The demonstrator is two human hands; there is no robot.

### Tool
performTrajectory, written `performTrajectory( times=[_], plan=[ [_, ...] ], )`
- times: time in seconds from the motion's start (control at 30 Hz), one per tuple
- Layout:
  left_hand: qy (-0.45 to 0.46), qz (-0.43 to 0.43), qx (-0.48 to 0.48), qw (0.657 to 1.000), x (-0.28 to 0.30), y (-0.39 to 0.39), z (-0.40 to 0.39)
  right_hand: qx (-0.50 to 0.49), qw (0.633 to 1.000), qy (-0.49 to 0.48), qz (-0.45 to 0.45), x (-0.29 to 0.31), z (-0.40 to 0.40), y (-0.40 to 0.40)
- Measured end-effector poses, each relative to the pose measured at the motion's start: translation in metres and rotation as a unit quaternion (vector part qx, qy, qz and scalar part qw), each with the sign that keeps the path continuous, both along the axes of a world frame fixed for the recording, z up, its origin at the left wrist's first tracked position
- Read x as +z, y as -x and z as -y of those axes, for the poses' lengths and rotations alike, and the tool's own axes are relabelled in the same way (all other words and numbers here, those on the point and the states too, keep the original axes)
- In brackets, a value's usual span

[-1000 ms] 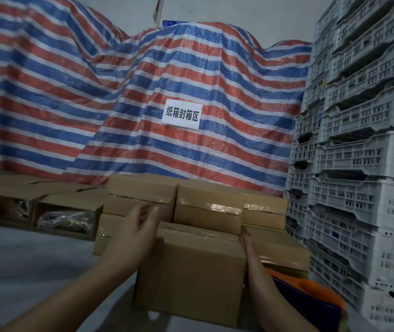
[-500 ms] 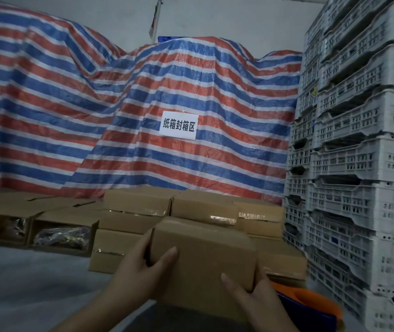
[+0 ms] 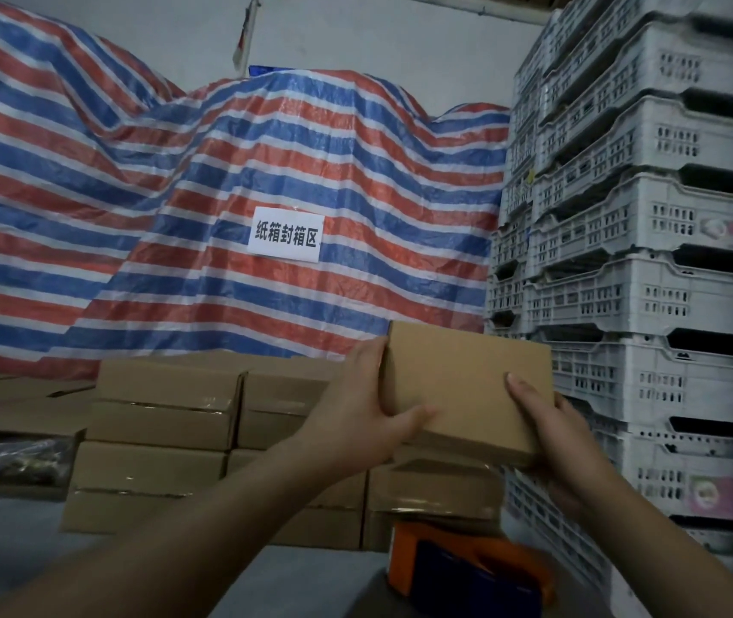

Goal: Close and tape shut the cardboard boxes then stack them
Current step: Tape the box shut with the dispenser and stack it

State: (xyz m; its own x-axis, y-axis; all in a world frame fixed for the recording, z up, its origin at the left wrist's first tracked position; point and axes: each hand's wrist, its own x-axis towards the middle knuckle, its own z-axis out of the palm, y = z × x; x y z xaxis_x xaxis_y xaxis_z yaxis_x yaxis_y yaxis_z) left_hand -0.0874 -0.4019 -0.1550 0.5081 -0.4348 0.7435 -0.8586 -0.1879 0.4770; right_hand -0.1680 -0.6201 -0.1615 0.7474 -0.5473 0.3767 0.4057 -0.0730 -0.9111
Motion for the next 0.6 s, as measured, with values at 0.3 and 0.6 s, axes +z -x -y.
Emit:
performTrajectory(
  times=[0.3, 0.6],
  plan=[
    [-0.191, 0.266, 0.188, 0.926, -0.019, -0.062, 0.023, 0.040, 0.980, 0.007, -0.194, 0.004, 0.059, -0.061],
    [-0.174, 0.231, 0.202, 0.936, -0.019, -0.086, 0.040, 0.076, 0.990, -0.032, -0.113, -0.013, 0.072, -0.098]
  ],
)
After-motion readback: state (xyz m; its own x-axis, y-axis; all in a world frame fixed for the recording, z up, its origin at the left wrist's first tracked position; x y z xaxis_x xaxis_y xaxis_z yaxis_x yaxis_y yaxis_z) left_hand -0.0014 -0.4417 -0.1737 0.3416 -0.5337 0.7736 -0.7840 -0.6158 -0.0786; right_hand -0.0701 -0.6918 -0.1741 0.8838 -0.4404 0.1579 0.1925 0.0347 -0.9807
